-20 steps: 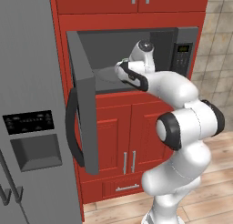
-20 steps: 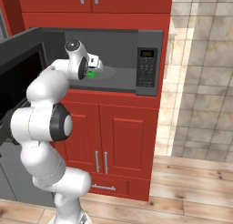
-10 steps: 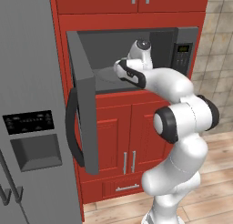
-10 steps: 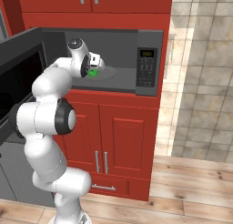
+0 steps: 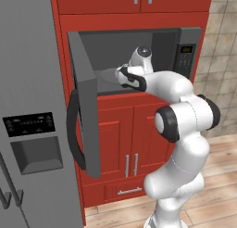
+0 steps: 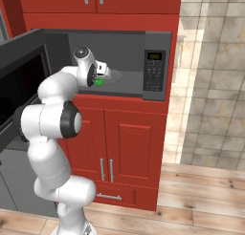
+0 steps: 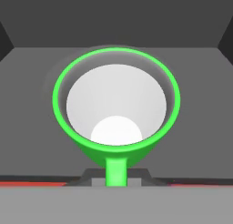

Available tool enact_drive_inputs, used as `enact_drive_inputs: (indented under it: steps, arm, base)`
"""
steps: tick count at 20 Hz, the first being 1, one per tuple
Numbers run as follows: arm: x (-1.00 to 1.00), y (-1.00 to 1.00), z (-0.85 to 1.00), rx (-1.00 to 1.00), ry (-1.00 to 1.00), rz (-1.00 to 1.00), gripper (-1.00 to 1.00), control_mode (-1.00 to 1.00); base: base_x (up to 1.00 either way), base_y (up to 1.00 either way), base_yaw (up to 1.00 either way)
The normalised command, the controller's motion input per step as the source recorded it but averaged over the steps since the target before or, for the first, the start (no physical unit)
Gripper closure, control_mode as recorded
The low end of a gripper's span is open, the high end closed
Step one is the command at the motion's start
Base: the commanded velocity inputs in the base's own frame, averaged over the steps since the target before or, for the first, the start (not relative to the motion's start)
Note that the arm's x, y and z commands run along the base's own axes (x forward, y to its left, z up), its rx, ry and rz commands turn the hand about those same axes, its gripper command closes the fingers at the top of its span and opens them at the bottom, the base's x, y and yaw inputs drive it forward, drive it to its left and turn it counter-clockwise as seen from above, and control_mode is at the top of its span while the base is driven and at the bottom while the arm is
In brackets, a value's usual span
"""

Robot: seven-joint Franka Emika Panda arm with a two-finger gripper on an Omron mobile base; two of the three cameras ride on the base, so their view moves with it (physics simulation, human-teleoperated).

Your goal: Pick the mug from the counter and place it inside the microwave. Then close the microwave.

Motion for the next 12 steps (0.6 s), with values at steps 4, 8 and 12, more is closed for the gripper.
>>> enact_drive_inputs:
  steps: [4, 8, 12]
  arm:
    - [0.28, 0.00, 0.00, 0.00, 0.00, 0.00, 1.00, -1.00]
    - [0.42, 0.00, 0.00, 0.00, 0.00, 0.00, 1.00, -1.00]
    - [0.33, 0.05, 0.00, 0.00, 0.00, 0.00, 1.00, -1.00]
  base:
    - [0.00, 0.00, 0.00]
    - [0.00, 0.00, 0.00]
    - [0.00, 0.00, 0.00]
